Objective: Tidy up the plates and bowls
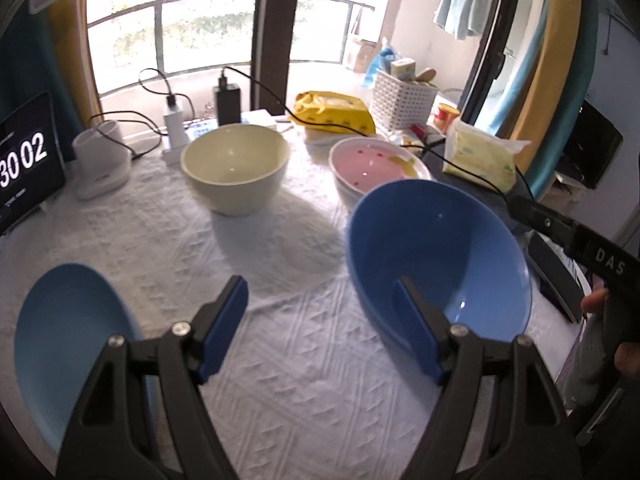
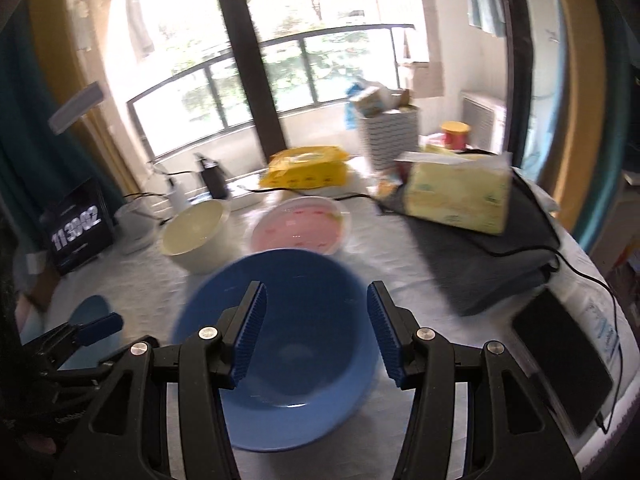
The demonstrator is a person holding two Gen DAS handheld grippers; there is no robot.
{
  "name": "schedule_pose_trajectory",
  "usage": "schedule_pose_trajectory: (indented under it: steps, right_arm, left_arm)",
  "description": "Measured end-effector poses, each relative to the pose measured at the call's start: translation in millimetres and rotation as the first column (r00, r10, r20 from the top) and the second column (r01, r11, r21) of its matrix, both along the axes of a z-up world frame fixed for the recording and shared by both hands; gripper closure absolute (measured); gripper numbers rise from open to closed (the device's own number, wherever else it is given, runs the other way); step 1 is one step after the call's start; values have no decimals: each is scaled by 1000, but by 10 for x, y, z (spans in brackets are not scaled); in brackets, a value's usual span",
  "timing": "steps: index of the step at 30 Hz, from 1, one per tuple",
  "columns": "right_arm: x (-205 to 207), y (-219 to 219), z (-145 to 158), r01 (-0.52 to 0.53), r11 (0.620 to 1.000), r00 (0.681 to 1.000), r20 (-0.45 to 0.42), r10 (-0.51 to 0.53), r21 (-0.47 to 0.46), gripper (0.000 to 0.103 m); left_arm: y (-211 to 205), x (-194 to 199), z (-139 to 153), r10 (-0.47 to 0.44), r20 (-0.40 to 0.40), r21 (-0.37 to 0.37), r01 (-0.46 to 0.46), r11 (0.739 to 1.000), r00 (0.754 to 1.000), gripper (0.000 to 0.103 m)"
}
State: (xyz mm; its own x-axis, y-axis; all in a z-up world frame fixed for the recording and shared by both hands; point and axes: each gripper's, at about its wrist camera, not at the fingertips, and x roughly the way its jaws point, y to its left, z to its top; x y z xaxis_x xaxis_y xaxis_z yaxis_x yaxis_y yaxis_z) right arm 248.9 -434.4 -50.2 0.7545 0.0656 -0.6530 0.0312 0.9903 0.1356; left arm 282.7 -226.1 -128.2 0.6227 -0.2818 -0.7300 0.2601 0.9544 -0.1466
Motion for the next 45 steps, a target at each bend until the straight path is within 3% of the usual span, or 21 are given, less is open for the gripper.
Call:
schedule_pose_trajectory:
  steps: [8, 16, 17, 22, 29, 45]
  right_arm:
    - [65, -449, -230, 105, 994, 994, -41, -104, 29, 48]
    - [212, -508, -490, 79, 987, 991, -122, -62, 141, 49]
    - [215, -496, -515, 82, 985, 990, -128, -62, 155, 49]
    - [228, -373, -651, 52, 982, 986, -165, -21, 183, 76]
    - [247, -73, -681, 7, 986, 985, -170, 22, 169, 87]
    - [196, 447, -668, -84, 985, 969, -218, 116, 153, 89]
  left_arm:
    - [-150, 185, 53, -21, 16, -34, 22, 999, 1000, 27]
    - [-197, 383, -197, -32, -74, -51, 29, 998, 997, 28]
    - [-190, 392, -223, -28, -78, -58, 23, 998, 997, 31]
    - [-162, 380, -315, -37, -103, -51, 32, 998, 994, 53]
    - [-45, 293, -312, -43, -92, -57, 37, 998, 995, 72]
    - [476, 38, -264, 14, -103, -11, -15, 1000, 995, 75]
